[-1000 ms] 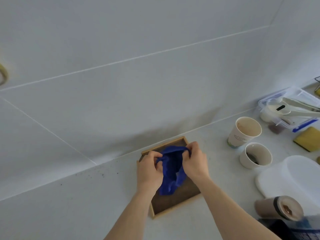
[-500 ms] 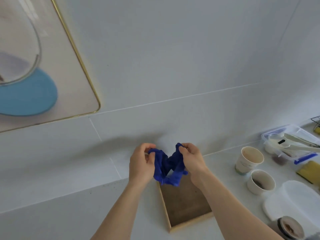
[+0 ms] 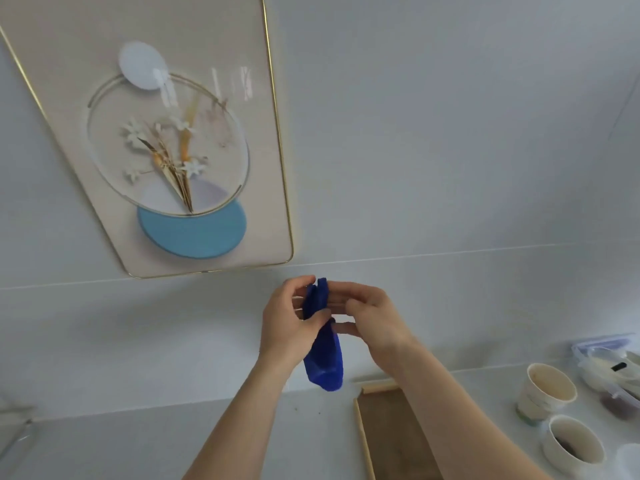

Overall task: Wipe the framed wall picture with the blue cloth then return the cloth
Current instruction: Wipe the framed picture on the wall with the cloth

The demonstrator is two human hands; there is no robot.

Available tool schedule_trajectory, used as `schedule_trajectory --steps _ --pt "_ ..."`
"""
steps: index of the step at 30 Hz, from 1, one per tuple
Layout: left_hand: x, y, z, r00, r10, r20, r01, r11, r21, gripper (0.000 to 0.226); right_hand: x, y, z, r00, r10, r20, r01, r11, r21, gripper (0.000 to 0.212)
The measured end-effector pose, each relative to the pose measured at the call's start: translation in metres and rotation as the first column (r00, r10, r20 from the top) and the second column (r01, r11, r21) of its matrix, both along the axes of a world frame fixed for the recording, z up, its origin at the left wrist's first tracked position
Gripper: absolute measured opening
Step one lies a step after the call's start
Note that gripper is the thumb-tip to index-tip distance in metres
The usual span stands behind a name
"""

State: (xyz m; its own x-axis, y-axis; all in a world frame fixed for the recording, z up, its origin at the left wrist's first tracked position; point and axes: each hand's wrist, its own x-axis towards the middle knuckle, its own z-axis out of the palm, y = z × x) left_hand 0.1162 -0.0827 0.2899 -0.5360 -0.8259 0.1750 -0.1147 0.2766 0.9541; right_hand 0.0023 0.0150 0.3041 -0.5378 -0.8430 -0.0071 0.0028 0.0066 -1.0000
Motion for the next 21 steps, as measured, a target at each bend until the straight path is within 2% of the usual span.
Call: schedule_trajectory --steps 2,4,8,9,11,13,18,21 --pt "0.008 -0.003 0.010 0.997 0.077 -0.030 -0.077 0.997 -0.009 0.041 0.008 -0.005 0.005 0.993 -0.040 -0.113 0.040 0.999 0.000 0.054" --pt "0.017 -0.005 0.019 0.992 0.110 -0.062 -0.109 0.994 0.010 0.040 0.015 -0.008 0.007 0.973 -0.136 -0.186 0.135 0.991 -0.018 0.039" --pt "0.032 -0.010 0.037 0.983 0.141 -0.120 -0.138 0.990 0.036 0.041 0.036 -0.013 0.001 0.971 -0.147 -0.187 0.147 0.989 -0.016 0.008" --pt "0.035 -0.012 0.041 0.980 0.147 -0.133 -0.143 0.989 0.034 0.041 0.043 -0.015 -0.001 0.968 -0.162 -0.194 0.162 0.987 -0.014 0.007" --pt "0.041 -0.016 0.050 0.976 0.155 -0.151 -0.151 0.988 0.034 0.041 0.057 -0.018 -0.001 0.956 -0.212 -0.203 0.215 0.977 -0.010 0.017" --pt "0.047 -0.020 0.060 0.971 0.153 -0.182 -0.146 0.988 0.056 0.040 0.069 -0.022 0.003 0.972 -0.191 -0.135 0.190 0.982 -0.017 0.021" --pt "0.054 -0.029 0.084 0.967 0.063 -0.246 -0.046 0.996 0.075 0.037 0.093 -0.038 0.019 0.995 0.016 0.102 -0.005 0.994 -0.108 0.057" --pt "0.057 -0.037 0.102 0.960 -0.013 -0.280 0.039 0.995 0.088 0.037 0.101 -0.052 0.030 0.956 0.144 0.255 -0.073 0.960 -0.269 0.053"
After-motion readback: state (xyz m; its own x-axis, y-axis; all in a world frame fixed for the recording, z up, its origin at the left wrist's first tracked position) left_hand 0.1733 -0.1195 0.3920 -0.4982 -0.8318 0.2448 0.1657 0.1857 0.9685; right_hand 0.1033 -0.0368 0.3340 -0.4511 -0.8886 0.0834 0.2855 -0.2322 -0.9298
